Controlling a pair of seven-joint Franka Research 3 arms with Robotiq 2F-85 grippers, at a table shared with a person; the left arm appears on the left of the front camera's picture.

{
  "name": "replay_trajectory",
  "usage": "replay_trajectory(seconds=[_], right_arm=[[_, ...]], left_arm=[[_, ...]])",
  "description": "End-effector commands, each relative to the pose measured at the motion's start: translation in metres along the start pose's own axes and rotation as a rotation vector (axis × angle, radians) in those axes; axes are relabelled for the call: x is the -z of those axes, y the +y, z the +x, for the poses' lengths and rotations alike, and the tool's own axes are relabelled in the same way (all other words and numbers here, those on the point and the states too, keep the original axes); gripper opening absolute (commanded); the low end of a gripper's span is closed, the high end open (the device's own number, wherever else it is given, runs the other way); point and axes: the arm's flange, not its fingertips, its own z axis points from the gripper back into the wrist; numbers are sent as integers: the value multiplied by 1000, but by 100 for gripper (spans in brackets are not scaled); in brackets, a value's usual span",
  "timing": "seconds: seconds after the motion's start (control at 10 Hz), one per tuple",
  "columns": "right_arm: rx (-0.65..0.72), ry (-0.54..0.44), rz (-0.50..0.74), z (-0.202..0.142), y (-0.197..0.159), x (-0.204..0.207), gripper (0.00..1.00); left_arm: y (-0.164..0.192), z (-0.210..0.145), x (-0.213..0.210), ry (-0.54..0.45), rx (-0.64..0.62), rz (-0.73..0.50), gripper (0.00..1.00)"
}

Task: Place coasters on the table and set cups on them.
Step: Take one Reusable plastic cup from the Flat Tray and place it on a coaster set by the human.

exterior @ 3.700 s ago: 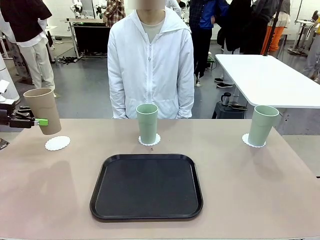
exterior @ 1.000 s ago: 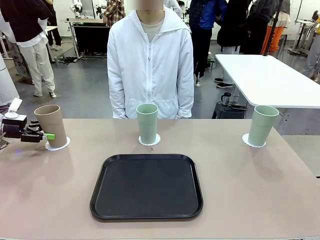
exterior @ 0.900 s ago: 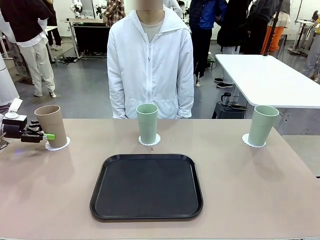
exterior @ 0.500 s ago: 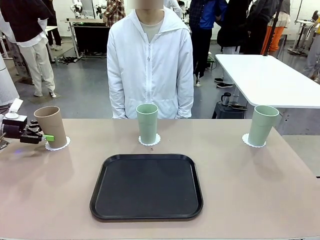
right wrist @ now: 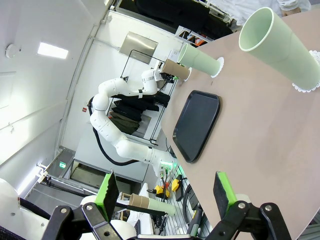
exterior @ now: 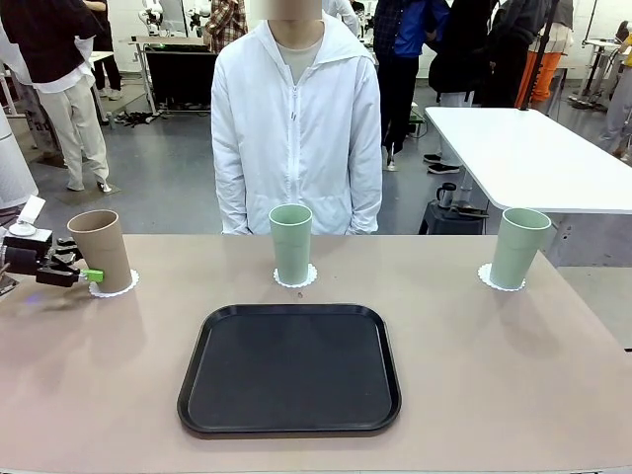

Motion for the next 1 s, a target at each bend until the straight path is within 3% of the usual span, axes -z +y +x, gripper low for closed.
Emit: replay_trajectory(seconds=[0.0, 0.3, 0.5, 0.9], right_arm=[[3, 1, -1, 0, 0, 1, 100], [3, 1, -1, 0, 0, 1, 100], [3, 1, -1, 0, 0, 1, 100], [3, 1, -1, 0, 0, 1, 100]], left_arm=[[-2, 3, -8, 50, 37, 9, 100], [-5, 0, -28, 149, 23, 57, 100], [-12, 14, -60, 238, -10, 159, 100], [-64, 96, -131, 495, -329, 575, 100]])
